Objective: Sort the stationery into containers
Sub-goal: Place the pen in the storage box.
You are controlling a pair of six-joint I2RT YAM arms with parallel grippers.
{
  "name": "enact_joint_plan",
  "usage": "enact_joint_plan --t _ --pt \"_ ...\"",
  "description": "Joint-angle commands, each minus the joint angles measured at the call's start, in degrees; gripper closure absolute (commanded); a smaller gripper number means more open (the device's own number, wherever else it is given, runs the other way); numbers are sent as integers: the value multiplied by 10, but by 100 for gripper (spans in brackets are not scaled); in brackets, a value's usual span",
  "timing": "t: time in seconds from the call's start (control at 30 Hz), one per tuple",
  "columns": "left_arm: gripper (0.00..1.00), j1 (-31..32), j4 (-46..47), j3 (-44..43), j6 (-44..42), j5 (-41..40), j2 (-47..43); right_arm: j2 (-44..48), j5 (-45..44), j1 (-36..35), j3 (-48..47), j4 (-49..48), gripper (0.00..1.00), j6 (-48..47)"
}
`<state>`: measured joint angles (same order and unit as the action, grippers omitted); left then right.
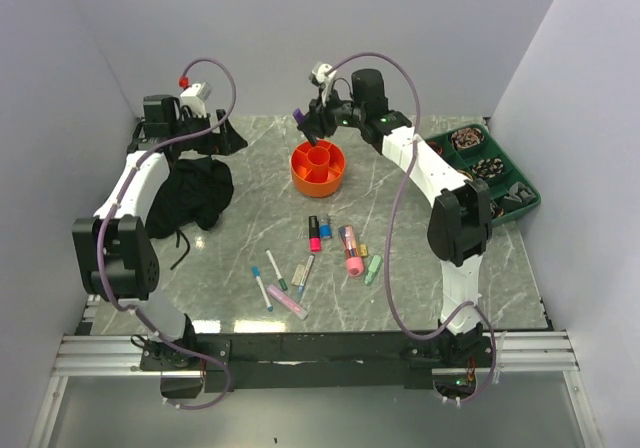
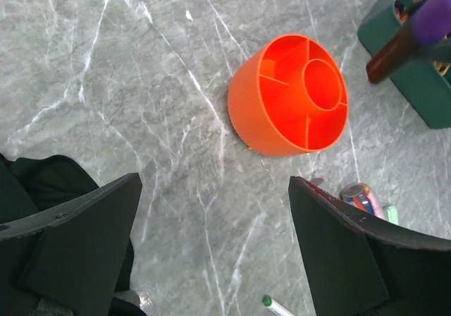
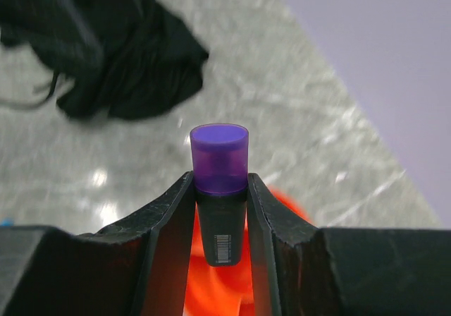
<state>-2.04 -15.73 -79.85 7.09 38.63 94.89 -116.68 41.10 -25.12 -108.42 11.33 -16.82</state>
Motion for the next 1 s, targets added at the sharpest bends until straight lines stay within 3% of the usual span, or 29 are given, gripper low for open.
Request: enact_joint_plan --t 0.0,0.4,0.97 --pt "7 10 11 -45 -22 14 23 -41 -10 4 -37 -181 100 90" --pt "6 33 -8 -82 -24 -4 69 -138 -69 10 -100 -198 100 69" --pt "5 42 -11 -87 -31 -33 86 -133 -73 13 -14 -206 100 50"
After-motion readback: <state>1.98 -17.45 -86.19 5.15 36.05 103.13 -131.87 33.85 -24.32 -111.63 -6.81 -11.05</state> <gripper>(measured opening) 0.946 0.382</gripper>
